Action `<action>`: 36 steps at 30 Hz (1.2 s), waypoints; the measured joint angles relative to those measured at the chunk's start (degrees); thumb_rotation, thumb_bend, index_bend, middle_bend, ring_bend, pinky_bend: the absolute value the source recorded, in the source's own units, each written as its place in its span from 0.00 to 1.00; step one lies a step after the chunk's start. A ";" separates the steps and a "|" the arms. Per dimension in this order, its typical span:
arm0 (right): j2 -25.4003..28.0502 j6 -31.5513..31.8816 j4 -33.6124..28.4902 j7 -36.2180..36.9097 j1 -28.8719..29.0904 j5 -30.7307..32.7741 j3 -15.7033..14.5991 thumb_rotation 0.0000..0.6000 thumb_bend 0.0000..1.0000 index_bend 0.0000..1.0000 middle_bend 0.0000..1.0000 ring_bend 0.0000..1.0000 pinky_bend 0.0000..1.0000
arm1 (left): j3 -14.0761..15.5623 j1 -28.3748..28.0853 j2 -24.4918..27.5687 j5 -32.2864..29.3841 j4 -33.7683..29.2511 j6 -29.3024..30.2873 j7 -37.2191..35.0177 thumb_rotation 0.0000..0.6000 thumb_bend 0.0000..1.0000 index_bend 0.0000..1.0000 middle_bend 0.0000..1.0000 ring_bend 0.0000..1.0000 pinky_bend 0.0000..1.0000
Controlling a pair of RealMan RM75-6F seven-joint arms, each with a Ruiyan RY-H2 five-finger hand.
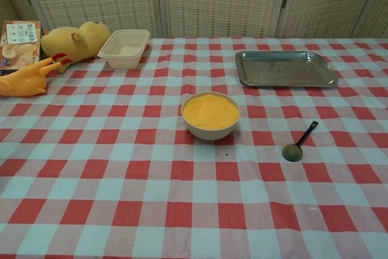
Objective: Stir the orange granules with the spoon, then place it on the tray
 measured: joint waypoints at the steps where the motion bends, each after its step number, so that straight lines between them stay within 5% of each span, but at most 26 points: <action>1: -1.13 0.30 1.04 -0.24 0.03 -0.48 0.22 1.00 0.32 0.14 0.00 0.00 0.00 | 0.07 -0.04 0.25 -0.01 0.03 -0.13 -0.16 1.00 0.44 0.00 0.00 0.00 0.12; 7: -7.14 -3.35 7.51 -0.50 3.36 -3.82 1.30 1.00 0.31 0.35 0.00 0.00 0.00 | 0.12 -0.01 1.64 0.25 0.05 0.72 -2.63 1.00 0.44 0.00 0.00 0.00 0.12; 13: -10.14 -16.62 12.33 0.91 13.74 -6.39 3.62 1.00 0.31 0.46 0.01 0.00 0.00 | -0.04 0.13 2.27 -0.72 0.16 0.41 -2.94 1.00 0.45 0.00 0.00 0.00 0.12; 22: -20.68 -26.66 25.11 2.42 23.33 -8.68 5.04 1.00 0.31 0.47 0.01 0.00 0.00 | 0.04 0.12 3.73 -1.80 -0.36 -0.57 -4.44 1.00 0.45 0.00 0.00 0.00 0.12; 36: -21.23 -31.23 27.91 7.41 24.93 -8.89 1.47 1.00 0.31 0.49 0.01 0.00 0.00 | -0.03 0.48 3.33 -2.18 -0.27 -0.20 -3.56 1.00 0.45 0.00 0.00 0.00 0.12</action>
